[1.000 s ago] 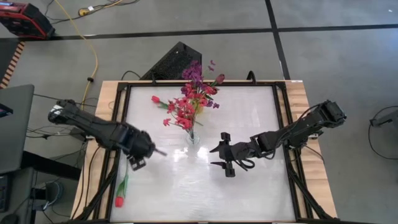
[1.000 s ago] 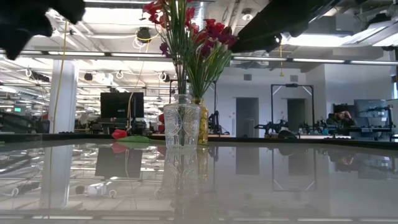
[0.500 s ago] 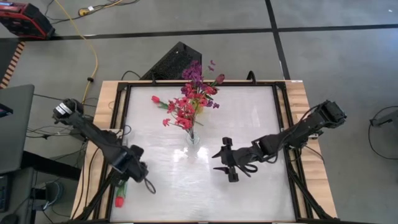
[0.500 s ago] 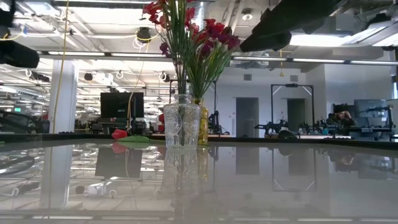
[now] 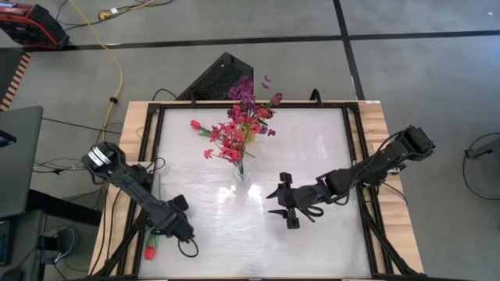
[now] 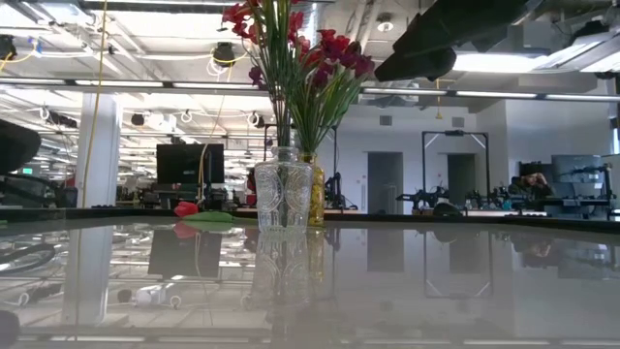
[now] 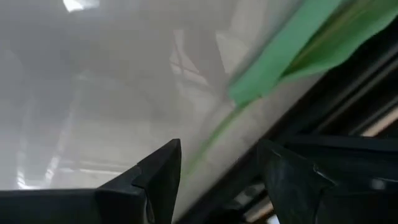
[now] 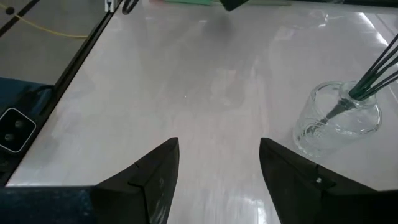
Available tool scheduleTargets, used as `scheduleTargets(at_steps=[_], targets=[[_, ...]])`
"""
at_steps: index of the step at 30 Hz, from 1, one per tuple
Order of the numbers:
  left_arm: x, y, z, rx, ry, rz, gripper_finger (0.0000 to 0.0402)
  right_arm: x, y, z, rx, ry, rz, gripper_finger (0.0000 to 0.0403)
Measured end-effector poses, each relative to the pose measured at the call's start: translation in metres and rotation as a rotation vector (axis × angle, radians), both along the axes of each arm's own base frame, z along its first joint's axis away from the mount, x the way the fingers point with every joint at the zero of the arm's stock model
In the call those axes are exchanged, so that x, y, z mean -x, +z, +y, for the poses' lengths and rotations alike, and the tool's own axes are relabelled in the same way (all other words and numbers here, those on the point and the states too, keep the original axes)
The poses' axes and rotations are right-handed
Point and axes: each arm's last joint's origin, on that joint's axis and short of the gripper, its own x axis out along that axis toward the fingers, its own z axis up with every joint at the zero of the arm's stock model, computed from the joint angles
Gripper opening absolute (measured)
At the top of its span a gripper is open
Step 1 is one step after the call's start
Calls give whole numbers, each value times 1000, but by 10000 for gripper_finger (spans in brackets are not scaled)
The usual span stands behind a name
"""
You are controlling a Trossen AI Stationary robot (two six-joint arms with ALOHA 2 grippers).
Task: Sort flowers into vase by color
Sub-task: Put the bottom pink flower into the transparent vase
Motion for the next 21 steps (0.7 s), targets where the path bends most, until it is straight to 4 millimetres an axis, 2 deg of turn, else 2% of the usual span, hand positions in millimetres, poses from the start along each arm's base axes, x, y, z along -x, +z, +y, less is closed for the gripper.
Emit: scheduleTargets(at_steps=[9,13,17,21], targets=[[13,-20,7,0,-92,18,198,0,0,0,-8,-5,0,249],[16,-25,3,15,-157,-21,191,0,0,0,-4,-3,1,249],[15,-24,0,1,-186,-50,147,0,0,-1,2,-5,0,249],[11,-22,-3,5,-178,-75,66,-2,0,-5,2,-19,0,249]])
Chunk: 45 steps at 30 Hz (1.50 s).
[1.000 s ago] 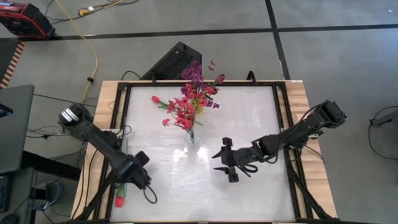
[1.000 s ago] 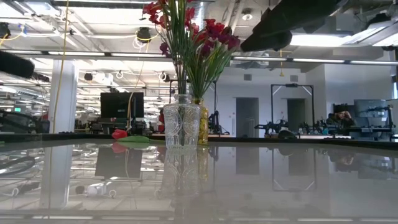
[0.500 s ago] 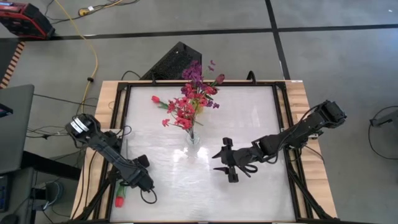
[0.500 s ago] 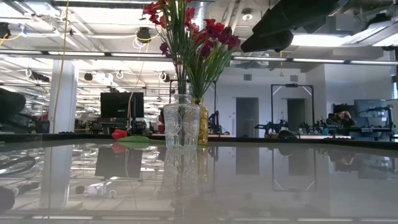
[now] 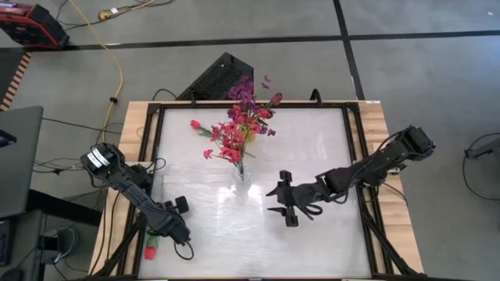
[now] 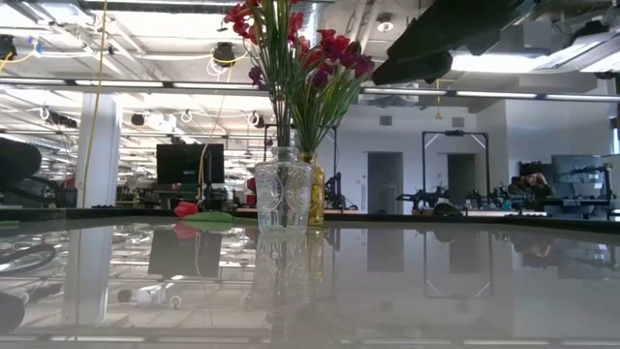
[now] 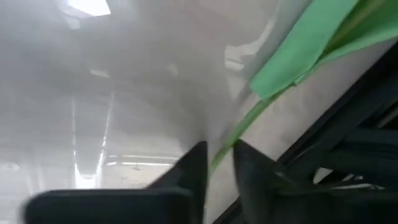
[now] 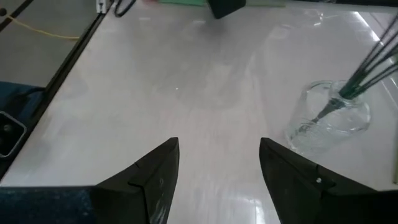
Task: Sort flowers into vase by color
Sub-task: Put the bottom pink flower into the transparent vase
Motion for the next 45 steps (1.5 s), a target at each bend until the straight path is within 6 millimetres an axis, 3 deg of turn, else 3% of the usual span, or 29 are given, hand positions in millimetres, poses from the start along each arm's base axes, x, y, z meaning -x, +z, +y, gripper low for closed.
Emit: scheduleTargets(at_steps=[3,8,11,15,19,22,25,28,32,37,45], targets=[[-3,2,-3,21,7,-17,13,-1,0,-3,0,-9,0,249],[-19,15,-11,83,61,-112,3,-1,0,-3,-1,-11,-1,249],[-37,40,-10,51,108,-309,1,-2,0,-4,-2,-14,-4,249],[-55,89,-3,47,247,-617,0,-3,2,-5,-8,-23,-25,249],[-58,139,13,246,480,-913,0,-5,4,-6,-15,-30,-47,249],[-53,161,23,459,599,-1169,0,-5,4,-6,-15,-29,-47,249],[-46,165,32,672,659,-1414,0,-5,4,-6,-15,-29,-47,249],[-38,155,42,847,707,-1632,0,-5,4,-6,-15,-29,-47,249],[-30,140,55,950,793,-1859,0,-4,4,-5,-14,-28,-44,249],[-42,130,64,820,854,-1953,0,-5,4,-8,-15,-33,-43,249],[-89,152,63,621,928,-1978,0,-9,4,-18,-15,-67,-43,249]])
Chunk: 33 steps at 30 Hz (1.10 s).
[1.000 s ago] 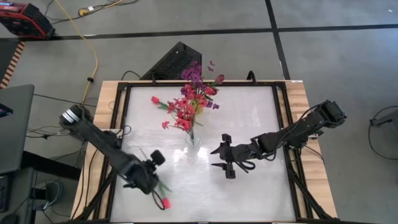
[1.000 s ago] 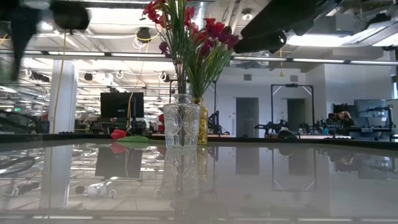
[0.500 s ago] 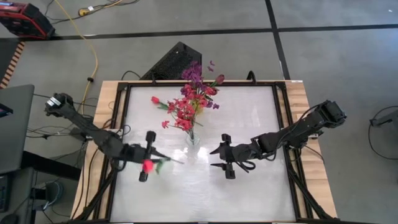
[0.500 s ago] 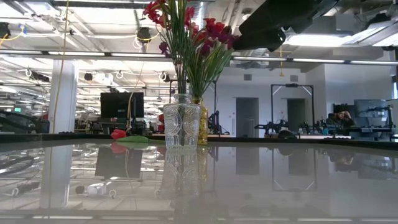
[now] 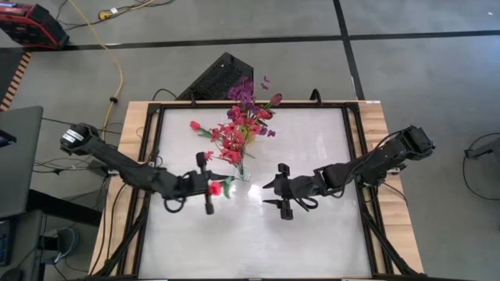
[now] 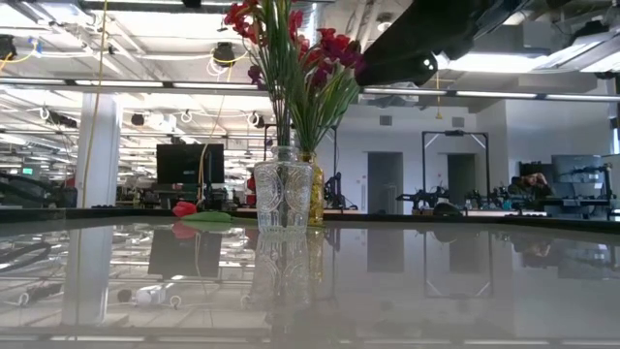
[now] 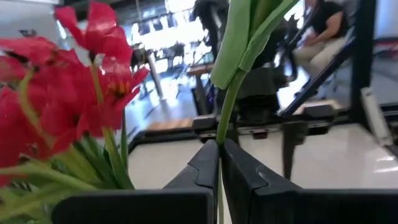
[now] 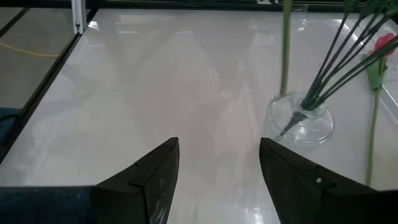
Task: Sort flowers into vase by color
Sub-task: Put the bottom pink flower into the transparent vase
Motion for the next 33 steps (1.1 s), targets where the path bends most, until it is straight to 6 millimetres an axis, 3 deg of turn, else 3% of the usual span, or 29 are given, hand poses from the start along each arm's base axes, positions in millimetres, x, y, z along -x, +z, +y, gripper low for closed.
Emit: scheduleTargets(at_steps=[6,11,18,33], targets=[[-23,5,-3,-1,59,196,0,0,0,-1,0,-3,0,249],[-34,10,-7,-38,101,223,0,-1,0,-2,1,-7,1,249],[-34,14,-4,-65,221,261,0,0,-1,-4,5,-10,11,249],[-43,0,2,-29,216,310,0,0,-1,-3,5,-6,18,249]])
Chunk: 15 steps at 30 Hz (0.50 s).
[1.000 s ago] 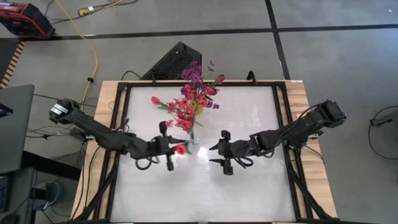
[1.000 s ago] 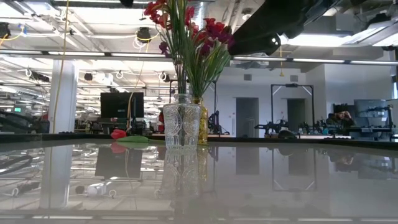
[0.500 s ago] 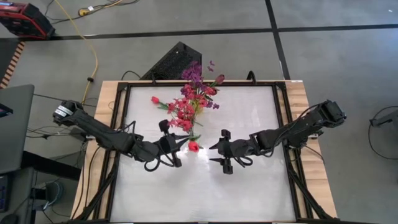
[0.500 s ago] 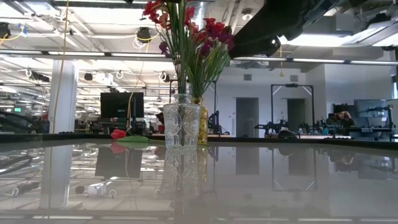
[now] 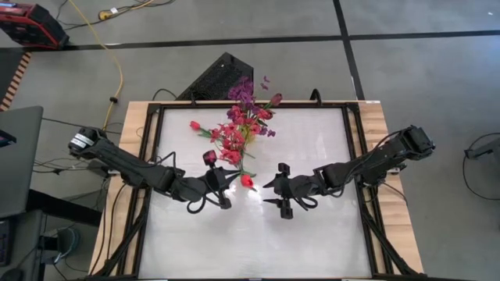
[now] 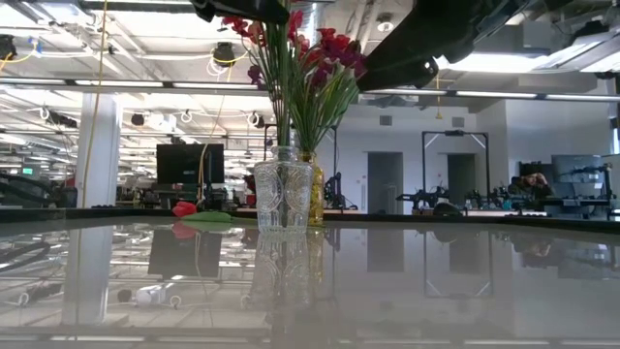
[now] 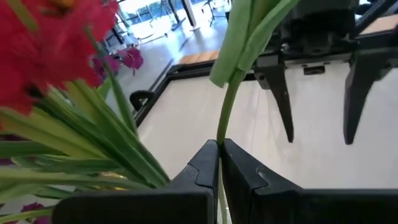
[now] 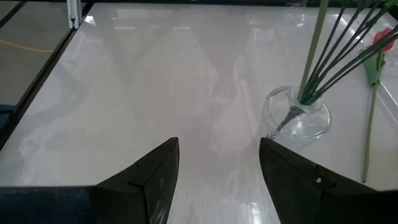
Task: Sort flowers into vase by color
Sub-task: Put the bottom pink flower into the transparent vase
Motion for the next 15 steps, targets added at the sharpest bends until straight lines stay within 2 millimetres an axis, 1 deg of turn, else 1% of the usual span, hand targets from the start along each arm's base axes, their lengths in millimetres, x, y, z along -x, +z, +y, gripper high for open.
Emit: scheduleTargets(at_steps=[3,6,9,15], targets=[[0,0,1,4,9,-3,0,0,0,0,0,0,1,249],[-1,-2,4,47,6,0,0,0,0,0,-1,0,1,249],[-2,-7,11,115,2,32,0,0,0,0,-1,0,0,249],[-1,-20,21,184,23,81,0,0,0,0,-1,0,-2,249]])
